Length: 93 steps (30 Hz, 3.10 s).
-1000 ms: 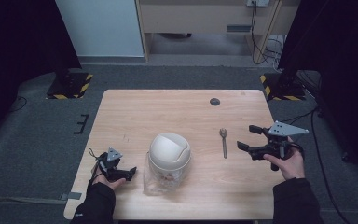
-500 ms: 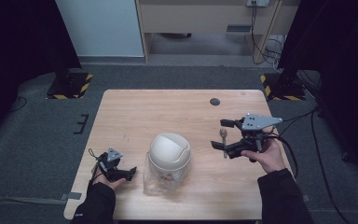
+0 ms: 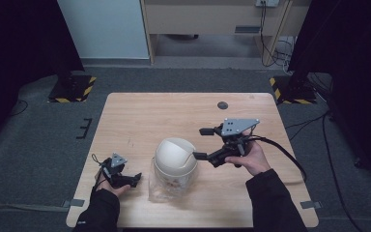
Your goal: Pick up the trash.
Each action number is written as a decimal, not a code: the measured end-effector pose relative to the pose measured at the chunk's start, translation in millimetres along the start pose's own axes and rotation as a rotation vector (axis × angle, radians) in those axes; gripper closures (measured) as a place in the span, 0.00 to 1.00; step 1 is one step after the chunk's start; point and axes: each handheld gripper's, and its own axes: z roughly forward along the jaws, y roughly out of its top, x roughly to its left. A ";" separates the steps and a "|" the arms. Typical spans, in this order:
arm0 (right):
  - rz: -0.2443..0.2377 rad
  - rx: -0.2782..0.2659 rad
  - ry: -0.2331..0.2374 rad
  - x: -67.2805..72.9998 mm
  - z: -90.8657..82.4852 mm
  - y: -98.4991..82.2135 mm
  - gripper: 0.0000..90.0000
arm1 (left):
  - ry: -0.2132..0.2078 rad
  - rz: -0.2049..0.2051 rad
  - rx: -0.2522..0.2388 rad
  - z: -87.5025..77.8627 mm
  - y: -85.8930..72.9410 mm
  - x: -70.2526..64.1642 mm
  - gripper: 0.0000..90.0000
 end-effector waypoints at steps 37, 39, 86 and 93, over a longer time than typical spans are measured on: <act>0.070 0.120 0.217 -6.1 63.6 -37.9 0.12 | 0.000 0.000 0.000 0.0 0.0 0.0 0.00; 0.071 0.122 0.216 -6.5 62.1 -36.4 0.13 | 0.000 0.000 0.000 0.0 0.0 0.0 0.00; 0.383 0.264 -0.831 -73.1 -22.4 -134.9 0.57 | 0.001 0.000 0.000 0.0 0.0 -0.2 0.00; 0.434 0.368 -0.847 -80.0 -10.5 -149.6 0.68 | 0.001 -0.002 -0.001 0.1 0.0 -0.3 0.00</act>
